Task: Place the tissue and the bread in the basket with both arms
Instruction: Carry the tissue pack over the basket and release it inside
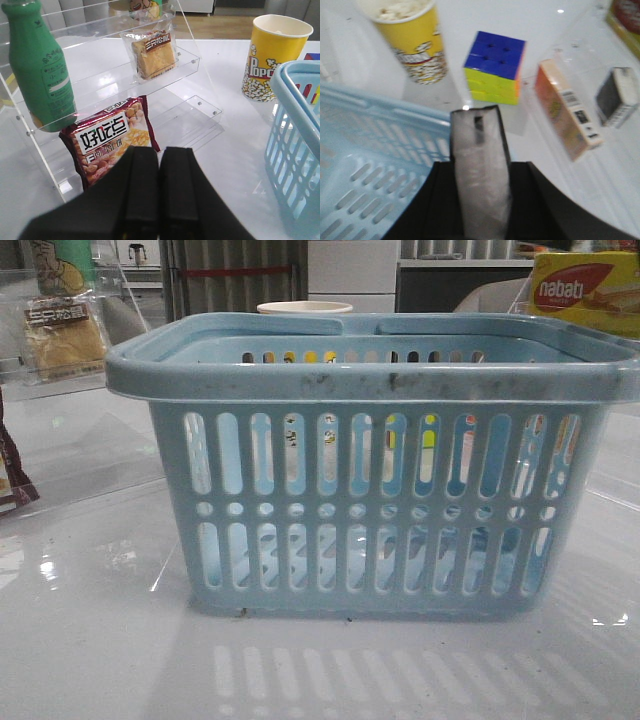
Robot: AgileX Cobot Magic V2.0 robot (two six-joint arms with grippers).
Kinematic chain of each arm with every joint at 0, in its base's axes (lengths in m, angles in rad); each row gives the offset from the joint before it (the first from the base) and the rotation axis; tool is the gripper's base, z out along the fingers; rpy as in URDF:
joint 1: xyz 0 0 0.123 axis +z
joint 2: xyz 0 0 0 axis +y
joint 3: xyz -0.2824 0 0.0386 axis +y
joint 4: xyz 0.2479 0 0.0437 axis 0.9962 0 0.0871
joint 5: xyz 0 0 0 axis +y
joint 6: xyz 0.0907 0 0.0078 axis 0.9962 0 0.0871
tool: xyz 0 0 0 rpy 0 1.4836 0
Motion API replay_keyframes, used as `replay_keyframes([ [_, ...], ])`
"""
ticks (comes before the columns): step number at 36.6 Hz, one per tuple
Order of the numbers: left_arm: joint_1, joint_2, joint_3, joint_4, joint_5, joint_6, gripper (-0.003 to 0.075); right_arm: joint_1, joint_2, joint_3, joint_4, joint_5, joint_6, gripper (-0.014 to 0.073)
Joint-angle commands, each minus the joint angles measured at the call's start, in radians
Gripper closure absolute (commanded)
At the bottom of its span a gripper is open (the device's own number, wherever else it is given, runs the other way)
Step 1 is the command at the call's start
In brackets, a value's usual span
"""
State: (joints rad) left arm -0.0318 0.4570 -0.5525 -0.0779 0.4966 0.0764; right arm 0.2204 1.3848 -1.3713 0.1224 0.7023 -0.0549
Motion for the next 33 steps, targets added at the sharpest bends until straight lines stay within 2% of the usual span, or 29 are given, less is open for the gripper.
replay_keyframes([
  [1, -0.006, 0.012, -0.03, -0.011, -0.086, -0.003, 0.0628, 0.093, -0.021, -0.01, 0.01, -0.061, -0.013, 0.0379],
  [5, -0.006, 0.012, -0.03, -0.011, -0.086, -0.003, 0.0628, 0.178, 0.029, 0.026, 0.01, -0.068, -0.013, 0.0379],
  [14, -0.006, 0.012, -0.03, -0.011, -0.086, -0.003, 0.0628, 0.191, 0.154, 0.052, 0.045, -0.081, -0.013, 0.0349],
  [21, -0.006, 0.012, -0.03, -0.011, -0.086, -0.003, 0.0628, 0.191, 0.196, 0.052, 0.046, -0.078, -0.013, 0.0048],
  [24, -0.006, 0.012, -0.03, -0.011, -0.086, -0.003, 0.0628, 0.191, 0.19, 0.051, 0.043, -0.077, -0.013, -0.001],
  [33, -0.006, 0.012, -0.03, -0.011, -0.086, -0.003, 0.0628, 0.196, 0.072, 0.078, 0.038, -0.09, -0.031, 0.0029],
])
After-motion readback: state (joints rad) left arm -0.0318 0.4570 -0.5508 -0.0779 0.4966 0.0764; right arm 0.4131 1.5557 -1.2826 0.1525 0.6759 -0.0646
